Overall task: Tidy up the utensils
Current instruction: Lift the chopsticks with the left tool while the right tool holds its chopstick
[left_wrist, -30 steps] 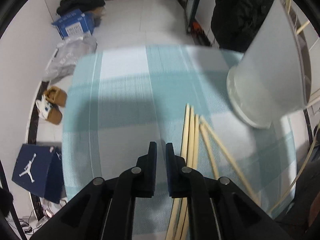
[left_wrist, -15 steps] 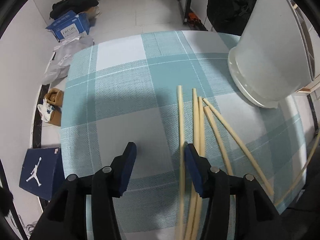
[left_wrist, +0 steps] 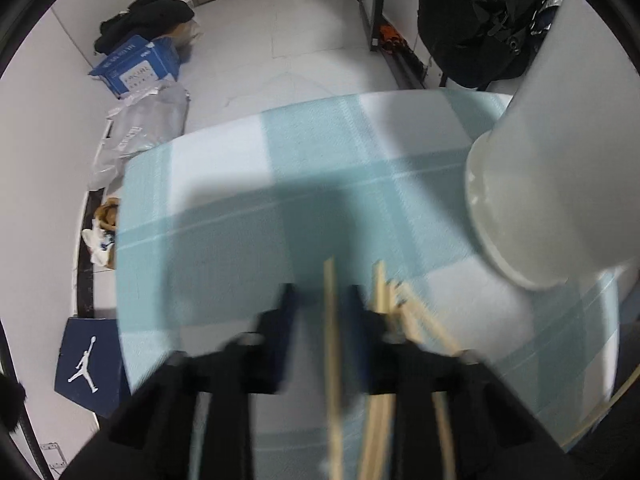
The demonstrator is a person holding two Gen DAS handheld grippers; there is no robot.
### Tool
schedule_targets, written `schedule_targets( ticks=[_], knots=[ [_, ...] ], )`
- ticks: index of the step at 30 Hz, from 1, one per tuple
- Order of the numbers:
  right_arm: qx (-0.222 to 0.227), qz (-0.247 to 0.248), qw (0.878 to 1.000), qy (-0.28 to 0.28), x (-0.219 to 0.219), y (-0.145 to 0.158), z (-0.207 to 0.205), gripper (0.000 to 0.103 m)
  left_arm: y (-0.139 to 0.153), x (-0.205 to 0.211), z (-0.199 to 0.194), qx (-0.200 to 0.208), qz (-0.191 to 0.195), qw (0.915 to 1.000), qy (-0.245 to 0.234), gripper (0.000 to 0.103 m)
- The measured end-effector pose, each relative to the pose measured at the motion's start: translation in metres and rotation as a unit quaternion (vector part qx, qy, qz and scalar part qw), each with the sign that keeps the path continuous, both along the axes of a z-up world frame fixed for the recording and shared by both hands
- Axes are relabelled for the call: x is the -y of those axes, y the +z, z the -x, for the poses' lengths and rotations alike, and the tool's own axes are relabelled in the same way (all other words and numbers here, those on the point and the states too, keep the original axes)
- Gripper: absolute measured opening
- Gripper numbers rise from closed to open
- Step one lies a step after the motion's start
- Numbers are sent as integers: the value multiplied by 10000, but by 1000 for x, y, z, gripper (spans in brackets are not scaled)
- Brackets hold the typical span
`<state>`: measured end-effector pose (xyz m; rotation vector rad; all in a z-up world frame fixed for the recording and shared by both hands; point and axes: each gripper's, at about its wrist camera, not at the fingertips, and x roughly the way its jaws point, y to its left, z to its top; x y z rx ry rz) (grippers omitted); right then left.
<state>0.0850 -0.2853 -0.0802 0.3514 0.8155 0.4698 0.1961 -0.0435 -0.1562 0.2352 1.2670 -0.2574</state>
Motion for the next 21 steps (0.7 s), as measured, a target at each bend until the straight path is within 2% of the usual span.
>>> schedule_targets(
  ticks=[1,4,6,9,15,17,21],
  knots=[
    [1,-3,10000,-2,0,0,0,4,0,4,-2,-6,-55,10000,-15,3],
    [-15,-23,10000,-7,2,0,-2,4,1,9,-4,33,-162,9999,27,1],
    [-14,-43,10000,-27,4,0,-3,4,5,4,-6,52,17,9998,181,1],
    [15,-64,10000,-33,4,2,-3,4,26,-13,-4,388,332,9971,557,0],
    [368,81,9993,-49,-4,12,8,4,84,-44,34,1257,943,9823,1022,0],
    [458,161,9988,-71,-7,16,13,4,105,-54,56,1568,1186,9742,1110,0],
    [635,296,9974,-157,-12,21,23,4,127,-61,88,1857,1478,9641,1188,0]
  ],
)
